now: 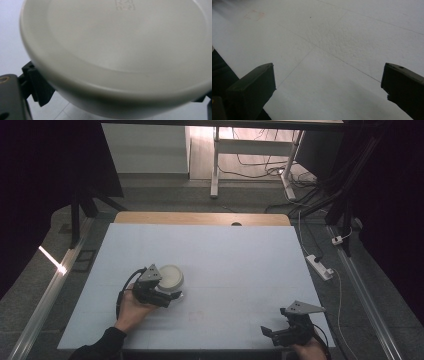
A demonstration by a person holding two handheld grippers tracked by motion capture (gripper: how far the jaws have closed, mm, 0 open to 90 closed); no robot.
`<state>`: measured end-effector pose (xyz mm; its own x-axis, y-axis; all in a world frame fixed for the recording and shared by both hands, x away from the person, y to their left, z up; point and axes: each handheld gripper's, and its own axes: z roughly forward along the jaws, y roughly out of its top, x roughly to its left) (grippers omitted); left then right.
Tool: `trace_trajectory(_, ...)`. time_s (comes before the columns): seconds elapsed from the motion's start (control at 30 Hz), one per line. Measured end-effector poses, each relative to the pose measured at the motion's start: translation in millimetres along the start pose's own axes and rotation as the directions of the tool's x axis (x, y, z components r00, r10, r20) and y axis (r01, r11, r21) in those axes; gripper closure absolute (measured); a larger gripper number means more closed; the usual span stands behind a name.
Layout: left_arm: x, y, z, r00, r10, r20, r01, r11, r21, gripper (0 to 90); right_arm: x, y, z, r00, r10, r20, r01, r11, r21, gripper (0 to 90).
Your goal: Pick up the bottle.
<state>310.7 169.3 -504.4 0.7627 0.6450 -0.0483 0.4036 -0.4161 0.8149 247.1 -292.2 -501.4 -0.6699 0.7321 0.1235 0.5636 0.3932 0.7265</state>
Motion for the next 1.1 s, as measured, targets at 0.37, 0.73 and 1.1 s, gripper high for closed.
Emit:
trace_trajectory(0.37, -9.9, 16.4, -3.3, 0.9983, 0.051, 0.029, -0.05, 0.9978, -0.043, 7.7, -0.4, 0.1, 0.2, 1.0, 0.006, 0.001, -0.006, 1.0, 0.001, 0.0)
trace_trajectory(0.73, -14.5, 34.6, -1.0, 0.9939, 0.084, 0.071, -0.081, 0.996, -0.038, 7.7, -0.8, -0.1, 0.0, 1.0, 0.005, 0.003, -0.005, 1.0, -0.002, 0.0)
trace_trajectory(1.1, -19.8, 57.2, 7.5, 0.9879, 0.118, 0.101, -0.114, 0.9926, -0.043, 7.7, -0.9, -0.3, -0.2, 1.0, 0.002, 0.003, -0.002, 1.0, -0.004, 0.0)
